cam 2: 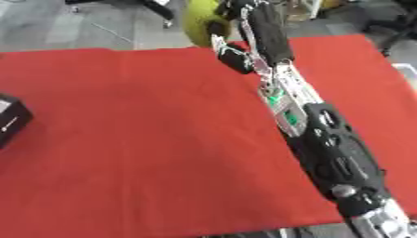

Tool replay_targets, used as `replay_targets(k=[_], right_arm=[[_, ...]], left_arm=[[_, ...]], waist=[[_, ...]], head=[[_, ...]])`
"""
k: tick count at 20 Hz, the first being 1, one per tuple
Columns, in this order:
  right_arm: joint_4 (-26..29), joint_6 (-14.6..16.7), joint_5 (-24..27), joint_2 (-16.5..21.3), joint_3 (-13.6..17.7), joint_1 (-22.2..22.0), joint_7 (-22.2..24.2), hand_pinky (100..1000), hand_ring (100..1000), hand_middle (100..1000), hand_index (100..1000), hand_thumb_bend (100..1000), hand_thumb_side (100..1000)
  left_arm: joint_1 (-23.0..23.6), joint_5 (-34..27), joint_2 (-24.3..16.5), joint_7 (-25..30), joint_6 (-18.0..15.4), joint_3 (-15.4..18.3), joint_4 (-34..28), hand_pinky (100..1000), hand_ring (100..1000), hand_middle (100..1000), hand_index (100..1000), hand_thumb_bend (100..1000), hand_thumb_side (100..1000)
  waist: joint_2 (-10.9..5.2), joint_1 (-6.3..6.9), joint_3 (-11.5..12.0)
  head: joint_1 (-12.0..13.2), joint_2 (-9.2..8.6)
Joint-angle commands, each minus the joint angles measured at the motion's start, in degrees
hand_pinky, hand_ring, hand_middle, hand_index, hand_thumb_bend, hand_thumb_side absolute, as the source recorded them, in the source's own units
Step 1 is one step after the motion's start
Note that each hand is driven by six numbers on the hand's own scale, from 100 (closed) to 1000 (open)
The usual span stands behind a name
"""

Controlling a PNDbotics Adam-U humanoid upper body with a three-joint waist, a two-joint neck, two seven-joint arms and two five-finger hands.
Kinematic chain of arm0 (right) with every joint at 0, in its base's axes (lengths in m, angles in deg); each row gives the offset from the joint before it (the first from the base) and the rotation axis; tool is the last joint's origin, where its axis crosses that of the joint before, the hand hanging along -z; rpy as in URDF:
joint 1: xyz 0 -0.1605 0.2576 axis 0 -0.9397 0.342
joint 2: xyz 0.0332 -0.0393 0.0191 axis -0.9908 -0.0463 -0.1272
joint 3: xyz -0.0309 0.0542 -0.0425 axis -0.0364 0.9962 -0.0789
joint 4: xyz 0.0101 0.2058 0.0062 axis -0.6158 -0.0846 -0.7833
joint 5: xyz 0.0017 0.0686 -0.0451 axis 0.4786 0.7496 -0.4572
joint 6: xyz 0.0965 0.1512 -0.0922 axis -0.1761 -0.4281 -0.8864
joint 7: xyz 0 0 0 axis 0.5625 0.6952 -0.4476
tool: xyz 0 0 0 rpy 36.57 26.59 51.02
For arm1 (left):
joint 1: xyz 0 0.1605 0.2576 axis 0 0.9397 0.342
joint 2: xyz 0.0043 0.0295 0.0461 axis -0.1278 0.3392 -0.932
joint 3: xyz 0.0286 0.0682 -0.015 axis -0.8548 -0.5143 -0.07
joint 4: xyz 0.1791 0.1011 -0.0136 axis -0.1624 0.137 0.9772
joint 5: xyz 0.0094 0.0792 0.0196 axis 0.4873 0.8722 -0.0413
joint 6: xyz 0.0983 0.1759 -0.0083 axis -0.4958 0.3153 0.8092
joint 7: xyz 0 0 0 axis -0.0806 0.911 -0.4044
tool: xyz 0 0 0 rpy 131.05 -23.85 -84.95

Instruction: Pick up the objects with one hand, pass them to the other hand, and then place them into the box on the other side of the table.

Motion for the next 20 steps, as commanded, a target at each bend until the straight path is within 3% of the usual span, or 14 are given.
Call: replay_targets(k=[1, 4, 9, 20], right_arm=[[7.5, 2.7, 2.0, -3.5, -3.3, -0.9, 5.1, 710, 524, 419, 399, 100, 100], [9.4, 4.5, 4.8, -6.3, -6.2, -2.8, 9.2, 711, 521, 417, 393, 100, 108], [10.2, 6.0, 8.5, -7.9, -8.6, -3.8, 12.7, 711, 518, 416, 391, 100, 114], [10.8, 7.0, 10.9, -8.2, -10.1, -4.0, 16.1, 714, 520, 416, 391, 100, 121]], left_arm=[[-1.3, 2.0, -2.1, 2.4, 0.2, -1.4, 0.7, 732, 653, 641, 812, 743, 649], [-2.1, 5.3, -2.5, 6.1, 0.0, -3.7, 0.4, 740, 674, 664, 822, 757, 632], [-3.0, 11.6, -2.2, 11.6, -0.5, -6.8, -0.7, 749, 692, 682, 829, 769, 612], [-3.2, 15.1, -1.9, 18.9, -2.3, -10.8, -2.8, 762, 720, 708, 844, 782, 583]], waist=[[-1.36, 0.03, -0.2], [-1.37, -0.11, -0.5], [-1.18, -0.21, -0.5], [-1.0, -0.32, -0.3]], head=[[2.7, 0.36], [3.9, 0.37], [4.6, 0.37], [3.5, 0.37]])
